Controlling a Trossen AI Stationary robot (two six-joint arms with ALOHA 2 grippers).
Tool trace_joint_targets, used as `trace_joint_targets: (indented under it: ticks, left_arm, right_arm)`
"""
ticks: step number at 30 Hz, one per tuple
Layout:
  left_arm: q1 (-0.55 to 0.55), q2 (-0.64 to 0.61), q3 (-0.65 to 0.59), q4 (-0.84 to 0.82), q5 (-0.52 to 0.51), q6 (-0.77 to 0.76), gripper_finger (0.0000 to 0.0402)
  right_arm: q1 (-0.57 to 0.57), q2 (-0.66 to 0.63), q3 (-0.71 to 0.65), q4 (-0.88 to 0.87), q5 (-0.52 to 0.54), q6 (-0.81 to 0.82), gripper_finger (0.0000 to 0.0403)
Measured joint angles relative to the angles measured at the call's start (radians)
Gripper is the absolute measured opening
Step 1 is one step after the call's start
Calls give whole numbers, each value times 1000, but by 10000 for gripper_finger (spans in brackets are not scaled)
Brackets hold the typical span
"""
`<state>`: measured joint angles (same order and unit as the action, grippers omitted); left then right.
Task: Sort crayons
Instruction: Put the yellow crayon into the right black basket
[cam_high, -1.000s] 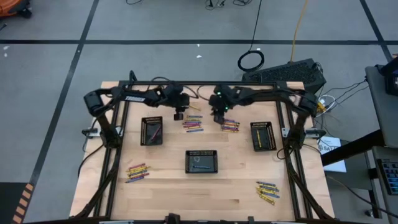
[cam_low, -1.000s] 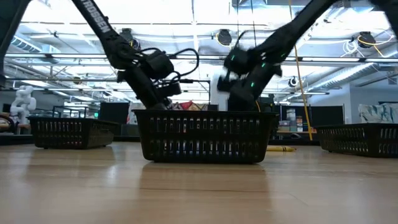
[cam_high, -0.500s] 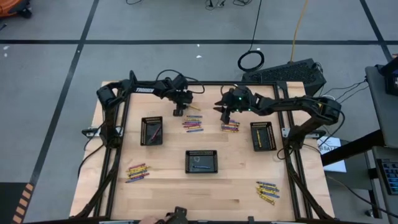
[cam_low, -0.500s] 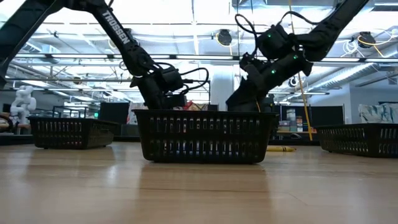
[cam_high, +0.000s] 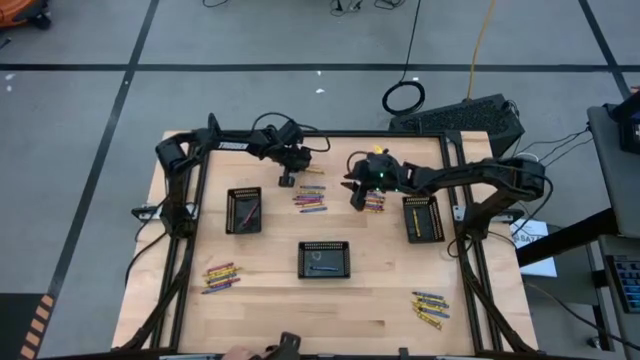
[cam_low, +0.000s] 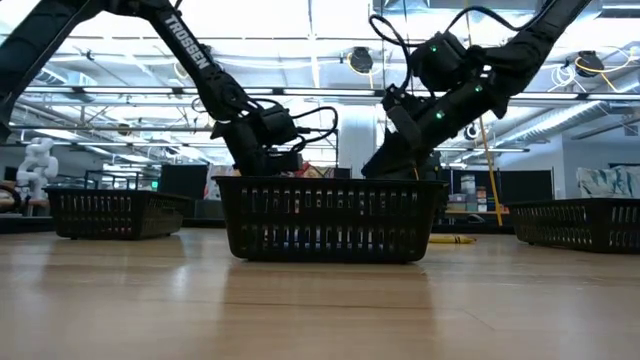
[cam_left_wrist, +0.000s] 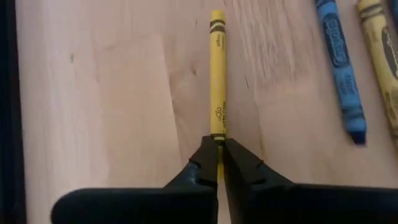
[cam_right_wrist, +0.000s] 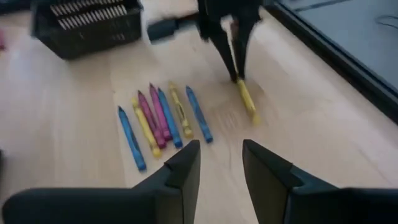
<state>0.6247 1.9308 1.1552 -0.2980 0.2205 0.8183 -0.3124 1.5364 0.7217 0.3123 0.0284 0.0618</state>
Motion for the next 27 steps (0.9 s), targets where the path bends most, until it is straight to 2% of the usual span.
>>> trace_joint_targets:
  ticks: [6,13,18,22,27]
  left_arm:
    - [-13,-125,1,-69,8,-23,1]
    - [-52,-152,0,-109,12,-87,1]
    - [-36,-140,-2,-50,42,-228,2]
    - [-9,-131,-1,5,90,-320,38]
    - [0,-76,-1,18,91,-352,119]
  right_arm:
    - [13,1,-50,89,26,24,107]
    - [-9,18,-59,195,24,-90,134]
    - [-18,80,-59,291,24,-90,161]
    - [-17,143,-59,391,23,-89,168]
    - [-6,177,-59,430,20,-84,169]
